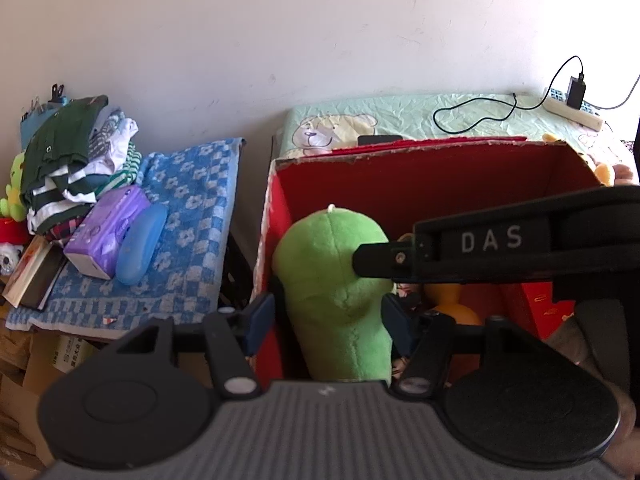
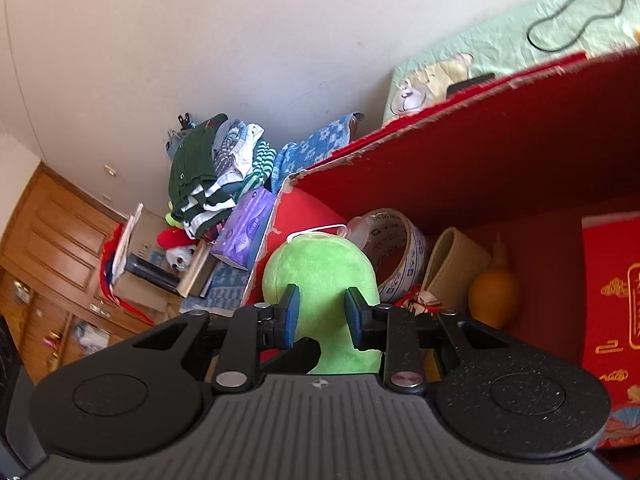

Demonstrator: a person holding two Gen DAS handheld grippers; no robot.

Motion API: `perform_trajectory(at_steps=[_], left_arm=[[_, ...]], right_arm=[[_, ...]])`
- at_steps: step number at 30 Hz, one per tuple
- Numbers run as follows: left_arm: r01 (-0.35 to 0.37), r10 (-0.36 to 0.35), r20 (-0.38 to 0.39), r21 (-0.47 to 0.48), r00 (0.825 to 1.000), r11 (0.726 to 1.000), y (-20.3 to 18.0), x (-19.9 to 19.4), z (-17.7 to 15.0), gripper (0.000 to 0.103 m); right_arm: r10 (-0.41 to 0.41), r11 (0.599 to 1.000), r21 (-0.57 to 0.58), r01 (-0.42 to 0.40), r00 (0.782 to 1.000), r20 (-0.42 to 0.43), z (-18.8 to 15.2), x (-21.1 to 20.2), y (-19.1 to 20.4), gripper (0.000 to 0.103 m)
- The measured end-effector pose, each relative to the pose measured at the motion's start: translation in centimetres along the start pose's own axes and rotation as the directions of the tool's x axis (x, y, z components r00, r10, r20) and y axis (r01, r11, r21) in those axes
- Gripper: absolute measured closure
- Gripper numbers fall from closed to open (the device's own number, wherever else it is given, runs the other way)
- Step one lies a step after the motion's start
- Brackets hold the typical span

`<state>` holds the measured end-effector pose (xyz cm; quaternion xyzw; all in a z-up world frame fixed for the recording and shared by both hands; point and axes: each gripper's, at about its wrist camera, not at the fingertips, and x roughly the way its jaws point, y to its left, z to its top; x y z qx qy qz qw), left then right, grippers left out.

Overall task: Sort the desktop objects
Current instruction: 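Carry the green plush with both grippers over the red cardboard box and lower it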

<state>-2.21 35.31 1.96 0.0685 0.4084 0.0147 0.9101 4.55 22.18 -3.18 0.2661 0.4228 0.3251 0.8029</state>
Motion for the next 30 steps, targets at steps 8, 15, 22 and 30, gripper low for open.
perform_trajectory(at_steps=[8,15,22,30], left_arm=[[-0.01,0.009,-0.034,-0.007,0.999,1.0,-0.1,1.0,0.0,0.039],[-0.026,0.026,-0.032,0.003,0.999,1.0,-0.6,1.3,0.0,0.037],[-0.033,0.033,-0.024,-0.002,0.999,0.999,-0.6,1.5,0.1,0.036],[-0.041,0.041,-0.015,0.006,0.999,0.999,-0.8,1.6,-0.1,0.034]], right_arm=[[0.011,1.0,0.007,-0.011,1.0,-0.002,0.0,0.1,-0.5,0.072],[0.023,1.0,0.02,-0.022,1.0,-0.007,0.1,0.1,-0.9,0.07],[0.024,0.999,0.029,-0.024,1.0,-0.001,0.2,-0.4,-1.1,0.068],[-0.014,0.999,0.03,0.012,0.999,0.05,0.4,-1.9,-1.6,0.069]])
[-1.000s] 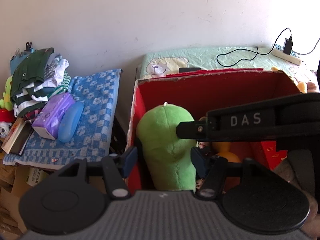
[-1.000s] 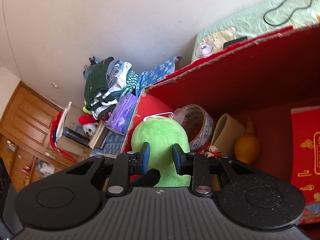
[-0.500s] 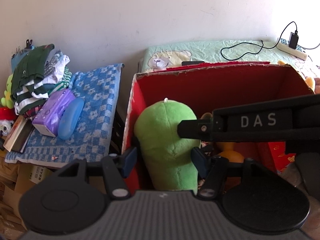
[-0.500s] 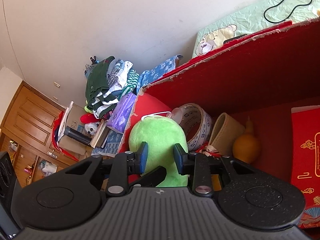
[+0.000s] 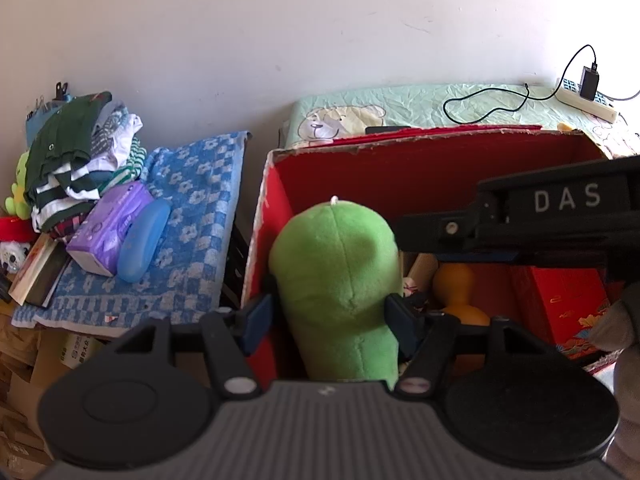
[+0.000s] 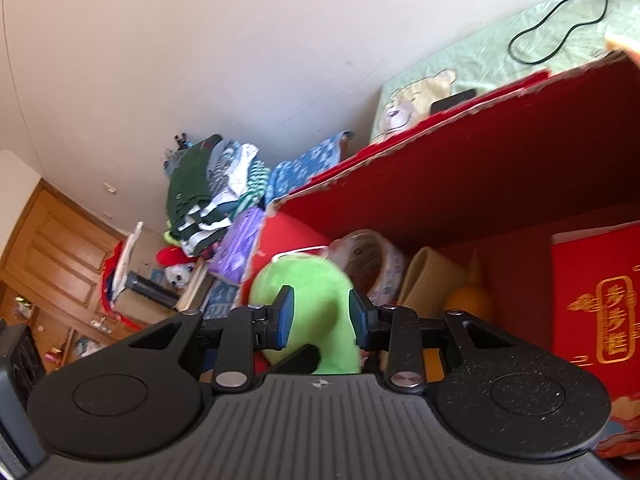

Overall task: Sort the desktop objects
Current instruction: 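Carry the green plush with both grippers over the red cardboard box and lower it, then open both grippers to release the green plush inside the box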

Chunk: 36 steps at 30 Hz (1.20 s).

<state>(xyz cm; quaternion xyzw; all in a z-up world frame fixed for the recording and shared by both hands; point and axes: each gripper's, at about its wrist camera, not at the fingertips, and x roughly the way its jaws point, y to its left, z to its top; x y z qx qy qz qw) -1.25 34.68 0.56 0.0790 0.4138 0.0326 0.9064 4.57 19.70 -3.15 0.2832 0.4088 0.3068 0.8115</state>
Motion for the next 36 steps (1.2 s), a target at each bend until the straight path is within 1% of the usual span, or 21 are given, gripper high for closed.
perform_trajectory(at_steps=[3,7,9,13,17,20,27,32,36], left_arm=[[-0.006,0.006,0.003,0.009,1.0,1.0,-0.2,0.1,-0.1,0.032],[-0.015,0.014,0.007,0.016,1.0,1.0,-0.5,0.2,-0.2,0.031],[-0.014,0.014,0.002,0.014,1.0,1.0,-0.5,0.2,-0.1,0.031],[-0.015,0.015,-0.002,0.009,1.0,1.0,-0.5,0.0,0.0,0.031],[-0.04,0.04,0.008,0.035,0.999,0.999,-1.1,-0.2,-0.3,0.032],[-0.056,0.054,0.023,0.055,0.998,0.997,-1.5,-0.5,-0.5,0.028],[-0.057,0.055,0.041,0.05,0.998,0.997,-1.9,-1.2,-0.4,0.019],[-0.068,0.063,0.076,0.058,0.995,0.996,-2.4,-2.0,-0.4,0.012],[-0.08,0.075,0.076,0.064,0.994,0.995,-2.7,-2.0,-0.3,0.012]], right_arm=[[-0.031,1.0,-0.006,0.031,0.999,0.008,0.1,-0.3,-0.2,0.069],[-0.095,0.995,-0.04,0.096,0.995,0.013,-0.1,-0.2,0.0,0.069],[-0.109,0.993,-0.048,0.11,0.994,0.015,-0.3,-0.2,-0.1,0.069],[-0.109,0.992,-0.053,0.111,0.994,0.031,-0.4,-0.6,-0.1,0.069],[-0.115,0.991,-0.063,0.117,0.993,0.04,-0.6,-0.9,0.2,0.069],[-0.12,0.99,-0.072,0.123,0.992,0.042,-1.1,-1.1,0.4,0.069],[-0.146,0.983,-0.102,0.15,0.988,0.05,-2.3,-1.6,1.0,0.069],[-0.151,0.983,-0.091,0.156,0.986,0.064,-2.7,-2.3,0.9,0.069],[-0.156,0.984,-0.08,0.162,0.985,0.077,-2.9,-2.8,0.9,0.069]])
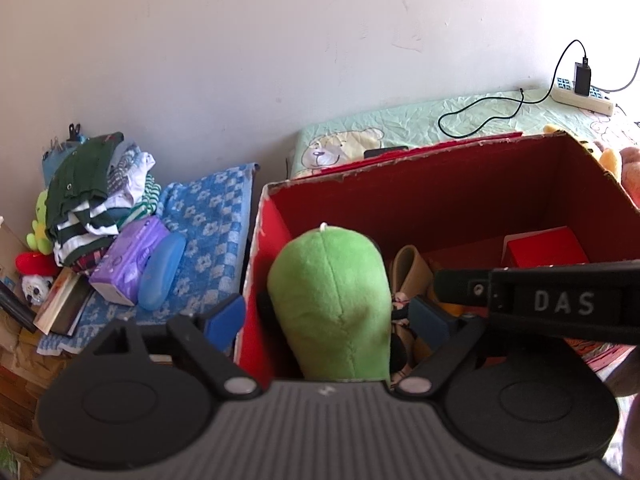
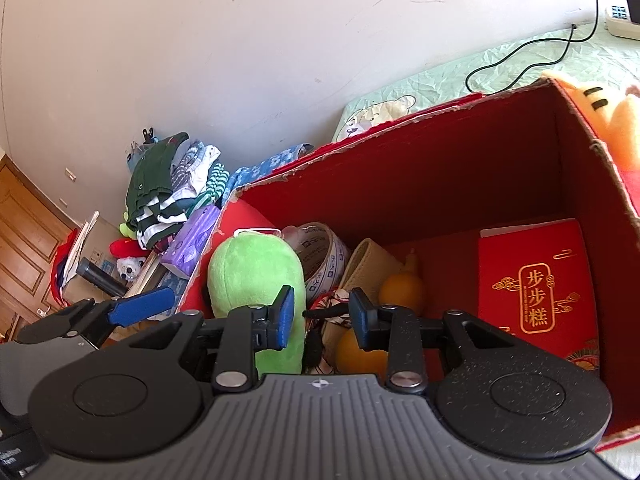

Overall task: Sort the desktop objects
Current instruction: 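Open both grippers to release the green plush inside the box, then move both grippers back to the plush toys on the bed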

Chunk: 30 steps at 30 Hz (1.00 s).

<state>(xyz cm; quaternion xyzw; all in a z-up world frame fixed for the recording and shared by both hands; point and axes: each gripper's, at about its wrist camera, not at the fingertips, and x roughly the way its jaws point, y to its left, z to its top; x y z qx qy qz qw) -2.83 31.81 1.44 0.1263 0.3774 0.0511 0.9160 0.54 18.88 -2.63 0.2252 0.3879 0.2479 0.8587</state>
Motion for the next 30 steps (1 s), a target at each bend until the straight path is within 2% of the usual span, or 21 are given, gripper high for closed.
perform_trajectory(at_steps=[14,18,30], left_arm=[[0.028,-0.029,-0.03,-0.041,0.999,0.999,0.9,-0.4,0.8,0.011],[0.029,-0.032,-0.053,-0.056,0.998,0.998,1.3,-0.4,1.2,0.007],[0.045,-0.051,-0.075,-0.077,0.996,0.996,1.4,-0.9,1.7,0.003]], right_arm=[[-0.006,1.0,0.0,0.006,0.999,0.041,0.2,-1.2,0.1,0.069],[-0.01,1.0,-0.005,0.01,0.999,0.05,0.2,-1.5,0.2,0.069],[-0.031,0.999,-0.008,0.032,0.997,0.076,0.2,-2.9,0.3,0.069]])
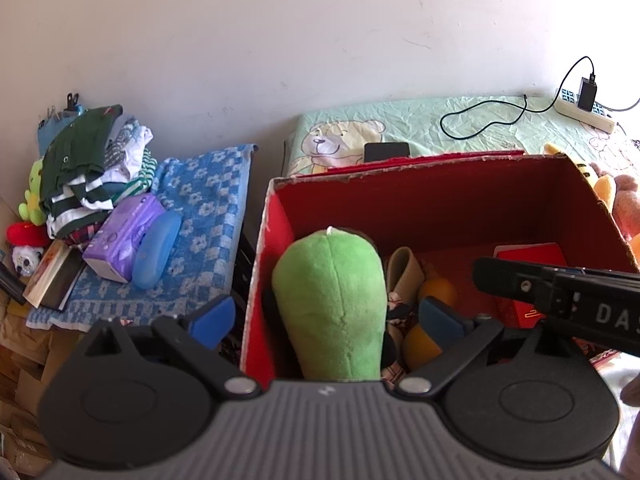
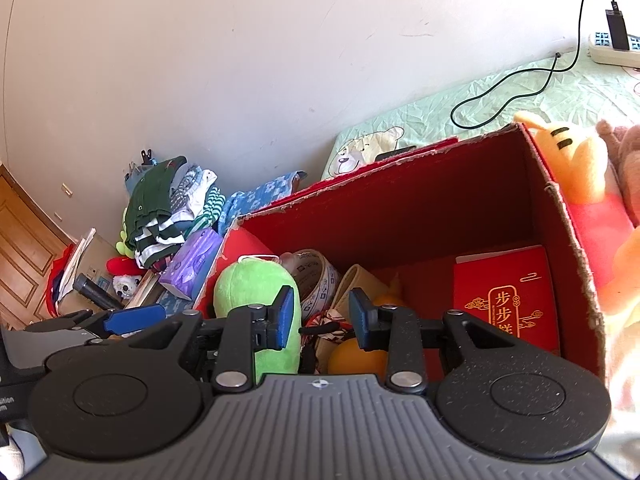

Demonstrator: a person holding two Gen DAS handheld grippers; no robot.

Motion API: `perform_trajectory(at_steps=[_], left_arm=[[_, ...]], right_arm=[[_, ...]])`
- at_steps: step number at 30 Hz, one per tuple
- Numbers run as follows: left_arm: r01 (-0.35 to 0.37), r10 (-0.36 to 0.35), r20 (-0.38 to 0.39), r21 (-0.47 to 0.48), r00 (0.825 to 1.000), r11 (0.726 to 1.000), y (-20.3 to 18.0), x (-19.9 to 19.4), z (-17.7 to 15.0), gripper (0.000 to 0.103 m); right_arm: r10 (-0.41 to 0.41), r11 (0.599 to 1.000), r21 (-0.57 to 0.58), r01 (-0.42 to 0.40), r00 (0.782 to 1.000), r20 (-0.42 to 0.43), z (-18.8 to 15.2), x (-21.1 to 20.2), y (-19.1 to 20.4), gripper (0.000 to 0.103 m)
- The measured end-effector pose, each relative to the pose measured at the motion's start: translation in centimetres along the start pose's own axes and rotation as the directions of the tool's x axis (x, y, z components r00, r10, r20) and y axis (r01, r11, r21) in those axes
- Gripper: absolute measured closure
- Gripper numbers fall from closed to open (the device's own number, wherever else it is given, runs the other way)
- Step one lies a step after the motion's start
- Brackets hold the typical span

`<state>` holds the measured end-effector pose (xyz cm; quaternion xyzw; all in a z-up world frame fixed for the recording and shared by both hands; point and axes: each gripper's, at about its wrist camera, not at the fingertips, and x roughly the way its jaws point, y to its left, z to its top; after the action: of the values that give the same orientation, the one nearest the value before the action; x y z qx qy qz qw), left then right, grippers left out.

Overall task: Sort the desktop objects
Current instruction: 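Move both grippers back to the plush toys on the bed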

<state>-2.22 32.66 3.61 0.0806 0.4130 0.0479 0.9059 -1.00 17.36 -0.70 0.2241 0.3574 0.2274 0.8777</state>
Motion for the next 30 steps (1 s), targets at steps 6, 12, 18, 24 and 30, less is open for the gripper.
perform_trajectory(at_steps=[6,12,18,24,30], left_arm=[[0.007,-0.007,-0.039,-0.012,0.999,1.0,0.0,0.3,0.0,0.003],[0.012,-0.012,-0.014,-0.026,1.0,1.0,0.1,-1.4,-0.3,0.003],[0.09,-0.086,0.064,-0.066,0.994,0.994,-0.1,-4.3,-0.5,0.004],[0.219,-0.208,0.129,-0.077,0.97,0.973,-4.1,-6.4,-0.5,0.003],[0.424,-0.415,0.117,-0.076,0.902,0.902,-10.9,-7.2,0.0,0.003]], right_arm=[[-0.018,0.999,-0.028,0.019,1.0,0.015,-0.2,-1.3,0.1,0.068],[-0.007,0.998,-0.064,0.009,1.0,0.03,-0.4,-3.2,-0.4,0.068],[0.069,0.994,-0.085,-0.066,0.997,0.033,-0.2,-5.0,-1.7,0.068],[0.111,0.992,-0.069,-0.107,0.993,0.048,0.3,-8.4,-5.1,0.068],[0.07,0.997,-0.035,-0.068,0.995,0.074,1.1,-12.5,-10.2,0.068]])
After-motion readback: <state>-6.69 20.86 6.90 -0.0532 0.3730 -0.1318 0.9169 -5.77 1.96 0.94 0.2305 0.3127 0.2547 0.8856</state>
